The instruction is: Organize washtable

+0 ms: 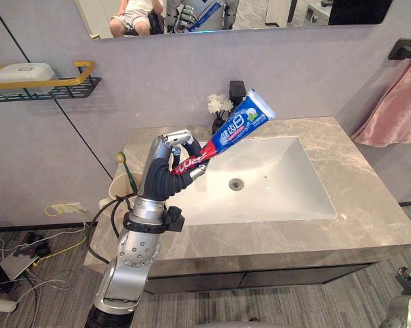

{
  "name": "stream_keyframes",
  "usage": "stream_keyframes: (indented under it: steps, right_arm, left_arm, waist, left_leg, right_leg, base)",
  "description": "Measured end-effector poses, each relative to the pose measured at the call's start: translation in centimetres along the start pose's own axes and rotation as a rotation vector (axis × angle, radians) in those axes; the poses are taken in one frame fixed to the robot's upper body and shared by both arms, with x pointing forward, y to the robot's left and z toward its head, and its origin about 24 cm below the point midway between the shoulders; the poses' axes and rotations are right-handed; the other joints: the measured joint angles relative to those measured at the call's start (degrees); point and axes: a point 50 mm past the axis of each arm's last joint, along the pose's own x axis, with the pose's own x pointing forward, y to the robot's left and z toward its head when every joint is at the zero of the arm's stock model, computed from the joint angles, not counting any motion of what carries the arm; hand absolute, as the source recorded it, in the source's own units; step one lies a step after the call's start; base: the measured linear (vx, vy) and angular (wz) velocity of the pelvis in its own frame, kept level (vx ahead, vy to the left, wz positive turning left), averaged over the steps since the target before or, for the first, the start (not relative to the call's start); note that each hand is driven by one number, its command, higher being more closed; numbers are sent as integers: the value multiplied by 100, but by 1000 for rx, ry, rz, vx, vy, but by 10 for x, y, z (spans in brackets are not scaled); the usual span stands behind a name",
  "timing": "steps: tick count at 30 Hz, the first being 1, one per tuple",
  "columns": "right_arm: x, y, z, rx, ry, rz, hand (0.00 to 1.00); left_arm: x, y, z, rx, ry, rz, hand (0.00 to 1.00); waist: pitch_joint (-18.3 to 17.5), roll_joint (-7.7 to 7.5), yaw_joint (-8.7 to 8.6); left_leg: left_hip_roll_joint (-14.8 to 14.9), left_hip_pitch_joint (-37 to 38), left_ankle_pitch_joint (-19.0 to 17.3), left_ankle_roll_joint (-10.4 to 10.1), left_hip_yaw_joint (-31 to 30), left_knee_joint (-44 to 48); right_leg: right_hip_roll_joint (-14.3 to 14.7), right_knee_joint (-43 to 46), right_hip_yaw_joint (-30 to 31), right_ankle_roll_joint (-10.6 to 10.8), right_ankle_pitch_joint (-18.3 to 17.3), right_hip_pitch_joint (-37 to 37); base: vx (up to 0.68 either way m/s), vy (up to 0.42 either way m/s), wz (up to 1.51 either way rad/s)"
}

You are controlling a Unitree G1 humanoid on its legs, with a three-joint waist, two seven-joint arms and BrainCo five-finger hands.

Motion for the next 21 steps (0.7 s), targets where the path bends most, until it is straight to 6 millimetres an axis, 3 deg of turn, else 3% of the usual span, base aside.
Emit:
stream_keyframes:
  steps: [4, 7, 10, 13, 18, 21]
  right_arm:
    - [-5, 41, 1, 139, 20, 254, 0]
    - [-16, 83, 0, 260, 50, 455, 0]
    - [-28, 110, 1, 353, 80, 595, 0]
    - [-41, 129, 2, 446, 119, 704, 0]
    - [-62, 151, 11, 590, 153, 853, 0]
    - [-83, 176, 18, 677, 185, 1007, 0]
  left_arm:
    - [1, 2, 8, -38, -32, -8, 100]
    - [2, 2, 13, -80, -48, 13, 100]
    - [2, -1, 14, -106, -48, 8, 100]
    - [2, -4, 15, -128, -50, 7, 100]
    - [2, -11, 19, -185, -55, -7, 100]
    - [2, -14, 21, -203, -60, -13, 100]
  waist:
    - [0, 0, 30]
    - [-1, 2, 42]
    - [-1, 5, 98]
    - [-2, 7, 190]
    - [-2, 8, 200]
    - [-2, 7, 205]
  left_leg:
    - [-4, -25, -1, 1, -15, 20]
    - [-7, -69, -4, 5, -96, 66]
    - [-14, -128, -4, 8, -182, 110]
    - [-24, -134, -3, 9, -212, 115]
    - [-64, -160, 5, 21, -331, 115]
    - [-73, -159, 7, 24, -348, 115]
  right_leg:
    - [-4, -1, -8, 1, 1, -9]
    - [-9, -2, -79, 1, 1, 13]
    - [-16, -1, -158, 0, 2, 13]
    - [-27, 0, -184, 0, 2, 25]
    - [-59, -14, -301, 2, 0, 64]
    - [-67, -19, -318, 2, 0, 77]
  base:
    - [-4, -6, 1]
    - [-18, -22, 11]
    - [-33, -31, 15]
    - [-29, -20, 4]
    - [-19, -12, 12]
    - [-18, -12, 3]
